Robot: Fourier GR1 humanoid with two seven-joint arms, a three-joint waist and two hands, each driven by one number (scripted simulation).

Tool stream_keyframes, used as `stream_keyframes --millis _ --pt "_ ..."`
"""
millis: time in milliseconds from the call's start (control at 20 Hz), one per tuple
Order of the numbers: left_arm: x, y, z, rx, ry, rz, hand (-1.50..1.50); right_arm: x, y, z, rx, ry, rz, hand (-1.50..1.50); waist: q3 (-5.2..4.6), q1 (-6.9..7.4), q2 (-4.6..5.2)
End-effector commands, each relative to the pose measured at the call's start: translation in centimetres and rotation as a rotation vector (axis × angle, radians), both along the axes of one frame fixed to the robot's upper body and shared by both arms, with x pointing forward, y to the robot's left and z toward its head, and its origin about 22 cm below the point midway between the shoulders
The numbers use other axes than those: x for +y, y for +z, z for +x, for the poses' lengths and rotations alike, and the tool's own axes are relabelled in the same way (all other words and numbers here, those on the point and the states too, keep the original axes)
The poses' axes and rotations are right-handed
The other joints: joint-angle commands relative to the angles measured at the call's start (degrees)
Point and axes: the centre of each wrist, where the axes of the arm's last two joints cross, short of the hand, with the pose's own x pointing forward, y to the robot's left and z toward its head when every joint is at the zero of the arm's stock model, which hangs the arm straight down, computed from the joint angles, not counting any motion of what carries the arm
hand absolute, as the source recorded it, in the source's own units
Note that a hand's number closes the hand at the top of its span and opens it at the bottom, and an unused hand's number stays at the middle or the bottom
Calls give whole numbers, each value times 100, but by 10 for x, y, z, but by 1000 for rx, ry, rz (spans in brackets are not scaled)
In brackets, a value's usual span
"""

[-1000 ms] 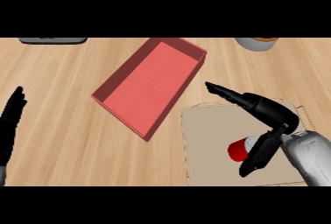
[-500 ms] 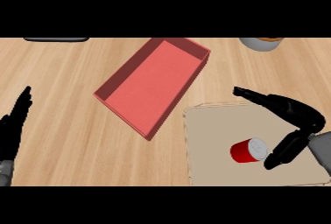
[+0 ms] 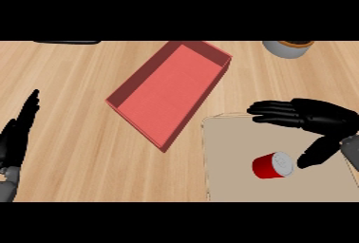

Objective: Pick the can from the tray and place it in the cardboard box

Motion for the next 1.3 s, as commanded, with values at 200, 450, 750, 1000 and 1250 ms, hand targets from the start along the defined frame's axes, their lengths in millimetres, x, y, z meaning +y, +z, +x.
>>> stream_keyframes --millis 200,450,750,1000,1250 --pt "-1 -1 13 14 -10 -4 0 -3 -7 19 -7 255 -285 -150 -17 -69 -32" --pt "18 -8 1 28 31 -20 0 25 -26 28 -35 279 -342 -150 -21 -141 -75" --pt "4 -13 -3 20 45 -4 0 30 -47 27 -59 303 -346 -150 -20 -208 -100" --pt "-4 -19 -15 30 39 -2 0 37 -42 25 -56 301 -352 -150 -21 -216 -123" --pt "4 -21 1 36 45 3 0 45 -56 11 -26 360 -322 -150 -25 -300 -113"
